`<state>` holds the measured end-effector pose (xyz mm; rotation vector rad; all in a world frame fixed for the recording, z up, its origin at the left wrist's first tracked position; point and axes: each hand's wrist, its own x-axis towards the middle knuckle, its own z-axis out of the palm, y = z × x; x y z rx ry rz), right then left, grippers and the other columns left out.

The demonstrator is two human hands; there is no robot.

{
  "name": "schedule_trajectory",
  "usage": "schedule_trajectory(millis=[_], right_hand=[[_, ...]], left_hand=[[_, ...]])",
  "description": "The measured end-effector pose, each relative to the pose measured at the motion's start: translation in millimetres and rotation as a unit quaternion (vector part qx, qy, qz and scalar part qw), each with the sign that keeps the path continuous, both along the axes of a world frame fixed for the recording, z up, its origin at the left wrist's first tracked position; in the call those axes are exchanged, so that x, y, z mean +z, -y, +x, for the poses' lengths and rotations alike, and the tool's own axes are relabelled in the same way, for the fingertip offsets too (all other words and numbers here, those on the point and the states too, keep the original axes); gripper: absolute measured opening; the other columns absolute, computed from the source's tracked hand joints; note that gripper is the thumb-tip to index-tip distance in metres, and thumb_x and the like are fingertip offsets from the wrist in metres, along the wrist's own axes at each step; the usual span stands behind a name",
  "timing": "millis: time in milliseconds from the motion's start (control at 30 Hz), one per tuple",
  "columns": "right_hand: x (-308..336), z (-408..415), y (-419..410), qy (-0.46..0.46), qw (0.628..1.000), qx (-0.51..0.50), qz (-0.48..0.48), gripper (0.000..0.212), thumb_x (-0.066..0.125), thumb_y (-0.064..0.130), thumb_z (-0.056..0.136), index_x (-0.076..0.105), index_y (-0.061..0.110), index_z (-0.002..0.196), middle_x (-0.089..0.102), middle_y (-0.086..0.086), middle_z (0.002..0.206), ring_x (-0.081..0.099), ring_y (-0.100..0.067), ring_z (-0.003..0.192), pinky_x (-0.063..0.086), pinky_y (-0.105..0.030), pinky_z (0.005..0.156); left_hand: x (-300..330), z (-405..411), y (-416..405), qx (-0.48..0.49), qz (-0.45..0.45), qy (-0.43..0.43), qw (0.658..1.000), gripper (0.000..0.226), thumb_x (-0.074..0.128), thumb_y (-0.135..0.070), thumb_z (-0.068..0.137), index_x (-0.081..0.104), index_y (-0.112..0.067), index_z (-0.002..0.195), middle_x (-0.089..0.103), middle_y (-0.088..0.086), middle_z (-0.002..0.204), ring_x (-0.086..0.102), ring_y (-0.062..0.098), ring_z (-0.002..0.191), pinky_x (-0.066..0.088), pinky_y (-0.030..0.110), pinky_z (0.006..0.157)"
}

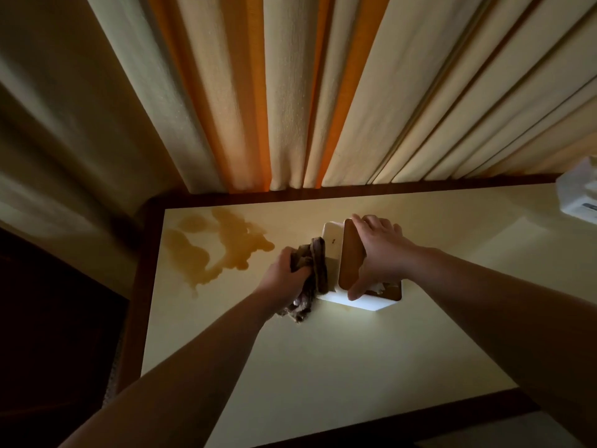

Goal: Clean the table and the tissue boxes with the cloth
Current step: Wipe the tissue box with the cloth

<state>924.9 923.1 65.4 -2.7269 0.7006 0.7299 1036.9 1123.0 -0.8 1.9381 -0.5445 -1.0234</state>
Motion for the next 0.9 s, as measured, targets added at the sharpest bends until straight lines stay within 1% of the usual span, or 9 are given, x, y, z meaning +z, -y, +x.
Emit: schedule_trajectory(millis=[100,167,267,367,500,533,633,767,900], right_hand=[[-4,-1,4,0.003,1.000,0.014,-0.001,0.163,0.083,0.087,0.040,-0.008,0.027,0.161,0.014,-0.001,0.163,0.017,-0.033,0.151,0.018,-0.058,0.125],[-7,-3,6,0.012,0.999,0.032,-0.008,0.162,0.079,0.091,0.040,-0.006,0.026,0.161,0.017,-0.001,0.163,0.021,-0.032,0.149,0.021,-0.057,0.124],[-11,-5,6,0.017,0.999,0.035,-0.018,0.164,0.081,0.090,0.040,-0.008,0.025,0.162,0.015,-0.001,0.165,0.020,-0.033,0.151,0.019,-0.056,0.125],[-12,-4,7,0.019,0.999,0.030,-0.017,0.166,0.083,0.088,0.040,-0.009,0.025,0.163,0.013,0.000,0.166,0.018,-0.033,0.152,0.017,-0.057,0.125],[-13,-6,8,0.023,0.999,0.037,-0.017,0.164,0.081,0.090,0.041,-0.009,0.025,0.162,0.014,-0.001,0.164,0.019,-0.032,0.150,0.018,-0.056,0.124],[-13,-6,8,0.024,0.999,0.041,-0.016,0.163,0.080,0.091,0.041,-0.009,0.025,0.162,0.015,-0.001,0.163,0.020,-0.032,0.149,0.019,-0.056,0.123],[-12,-5,9,0.024,0.999,0.042,-0.010,0.163,0.076,0.094,0.038,-0.007,0.025,0.161,0.019,-0.002,0.161,0.022,-0.032,0.147,0.022,-0.058,0.122],[-9,-2,6,0.016,1.000,0.013,-0.001,0.167,0.079,0.091,0.035,-0.010,0.029,0.161,0.014,-0.002,0.164,0.016,-0.033,0.151,0.017,-0.059,0.124],[-2,-2,2,0.014,1.000,0.005,0.003,0.166,0.085,0.085,0.040,-0.012,0.029,0.162,0.009,-0.002,0.167,0.010,-0.034,0.154,0.013,-0.059,0.126]], left_hand=[[5,14,26,0.016,-0.020,0.017,1.000,0.020,0.057,-0.026,0.102,0.052,-0.019,0.119,0.066,0.008,0.102,0.065,0.024,0.092,0.059,0.039,0.080],[7,26,47,0.017,-0.026,0.018,0.999,0.021,0.057,-0.026,0.102,0.050,-0.017,0.121,0.066,0.009,0.102,0.065,0.023,0.091,0.058,0.037,0.075],[9,43,72,0.012,-0.011,0.036,0.999,0.023,0.055,-0.028,0.103,0.049,-0.017,0.122,0.063,0.009,0.101,0.061,0.023,0.089,0.049,0.033,0.067],[2,52,78,0.006,0.008,0.031,0.999,0.026,0.054,-0.031,0.102,0.050,-0.017,0.123,0.063,0.011,0.104,0.060,0.027,0.094,0.050,0.040,0.076],[-6,43,63,0.001,0.017,0.020,1.000,0.026,0.052,-0.029,0.102,0.049,-0.017,0.125,0.064,0.011,0.106,0.061,0.025,0.094,0.051,0.037,0.072],[-6,39,57,-0.006,0.019,0.016,1.000,0.025,0.051,-0.027,0.102,0.048,-0.017,0.126,0.064,0.011,0.106,0.061,0.026,0.095,0.053,0.038,0.075],[-8,27,38,-0.022,0.026,0.002,0.999,0.025,0.051,-0.025,0.101,0.048,-0.017,0.124,0.064,0.011,0.107,0.062,0.028,0.098,0.058,0.046,0.087],[-10,11,8,-0.042,0.026,0.004,0.999,0.019,0.053,-0.024,0.101,0.049,-0.018,0.119,0.065,0.009,0.105,0.063,0.025,0.097,0.057,0.040,0.083],[-9,1,-14,-0.067,0.043,0.023,0.997,0.015,0.056,-0.030,0.099,0.053,-0.021,0.111,0.068,0.008,0.102,0.064,0.025,0.096,0.057,0.044,0.086]])
